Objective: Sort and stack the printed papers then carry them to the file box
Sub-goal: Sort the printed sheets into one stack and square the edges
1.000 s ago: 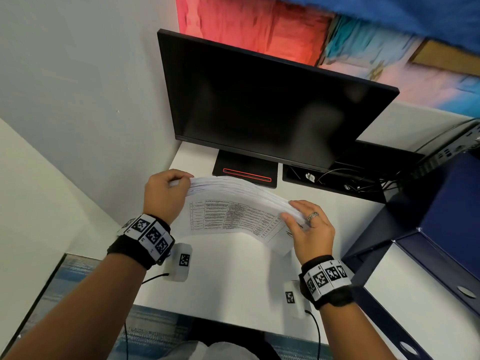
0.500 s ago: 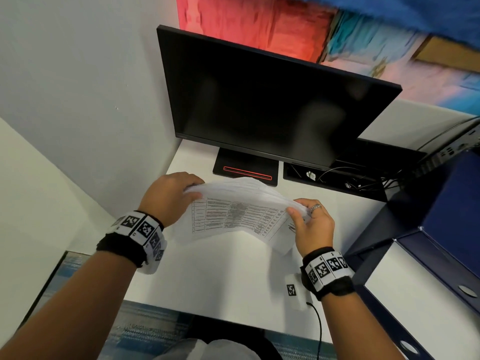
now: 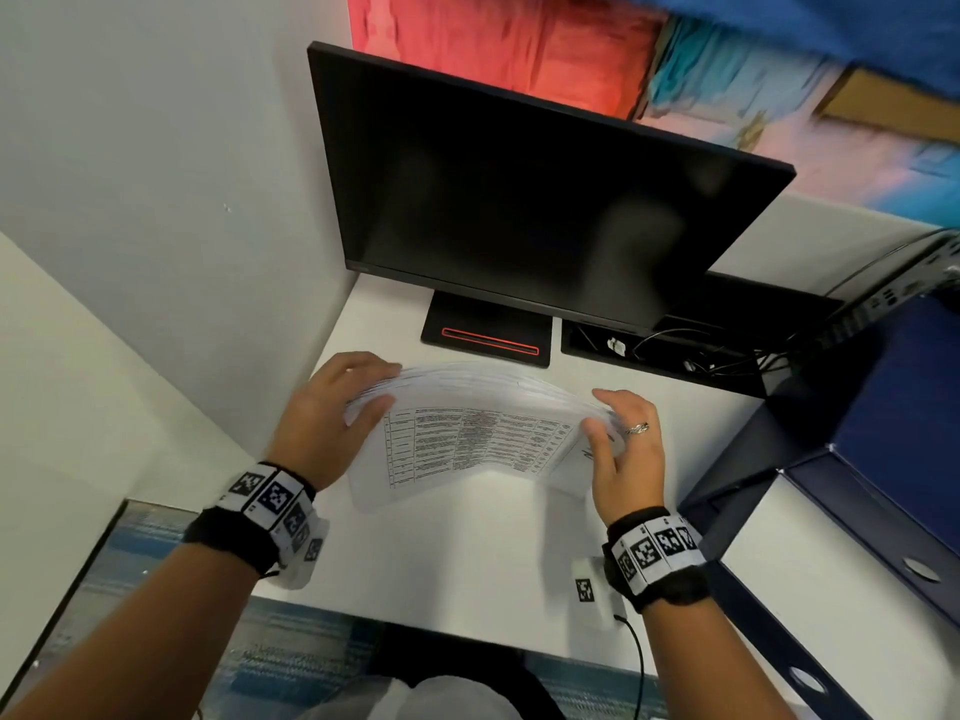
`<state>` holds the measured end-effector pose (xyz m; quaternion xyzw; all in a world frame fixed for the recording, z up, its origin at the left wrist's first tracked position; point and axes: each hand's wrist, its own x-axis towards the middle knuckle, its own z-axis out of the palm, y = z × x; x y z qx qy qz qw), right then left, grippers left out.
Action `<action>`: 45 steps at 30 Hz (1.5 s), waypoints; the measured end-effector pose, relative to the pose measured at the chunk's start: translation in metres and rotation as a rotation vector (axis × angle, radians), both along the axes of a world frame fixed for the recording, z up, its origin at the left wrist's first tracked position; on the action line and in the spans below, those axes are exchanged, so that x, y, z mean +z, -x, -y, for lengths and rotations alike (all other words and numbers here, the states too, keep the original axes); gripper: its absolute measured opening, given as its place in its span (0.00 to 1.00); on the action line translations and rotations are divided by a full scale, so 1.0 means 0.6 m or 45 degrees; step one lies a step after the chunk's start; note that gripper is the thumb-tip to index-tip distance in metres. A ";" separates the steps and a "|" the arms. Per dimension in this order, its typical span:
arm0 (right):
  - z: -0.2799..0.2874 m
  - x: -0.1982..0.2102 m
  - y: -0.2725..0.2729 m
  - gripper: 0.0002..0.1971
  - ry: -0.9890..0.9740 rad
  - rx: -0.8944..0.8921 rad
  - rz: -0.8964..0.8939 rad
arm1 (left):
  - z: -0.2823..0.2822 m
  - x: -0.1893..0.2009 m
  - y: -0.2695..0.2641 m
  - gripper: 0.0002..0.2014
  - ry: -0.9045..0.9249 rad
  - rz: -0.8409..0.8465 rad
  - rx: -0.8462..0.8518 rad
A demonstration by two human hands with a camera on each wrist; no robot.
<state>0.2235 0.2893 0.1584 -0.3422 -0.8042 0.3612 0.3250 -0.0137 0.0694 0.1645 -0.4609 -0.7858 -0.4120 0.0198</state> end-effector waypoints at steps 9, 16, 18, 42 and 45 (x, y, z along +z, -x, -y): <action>0.004 -0.001 0.002 0.10 -0.114 -0.018 -0.089 | 0.000 -0.018 0.000 0.23 0.062 -0.271 -0.119; 0.003 0.005 0.006 0.14 0.236 -0.088 -0.218 | 0.001 -0.020 -0.004 0.23 0.001 -0.265 -0.068; 0.000 0.001 0.002 0.18 0.277 -0.072 -0.166 | 0.001 -0.018 -0.002 0.23 0.009 -0.247 -0.071; 0.006 -0.023 -0.016 0.18 -0.094 -0.008 0.075 | 0.018 -0.011 0.017 0.22 0.216 -0.286 -0.170; 0.006 -0.016 -0.016 0.19 -0.091 -0.021 0.105 | 0.026 -0.014 0.020 0.20 0.253 -0.305 -0.184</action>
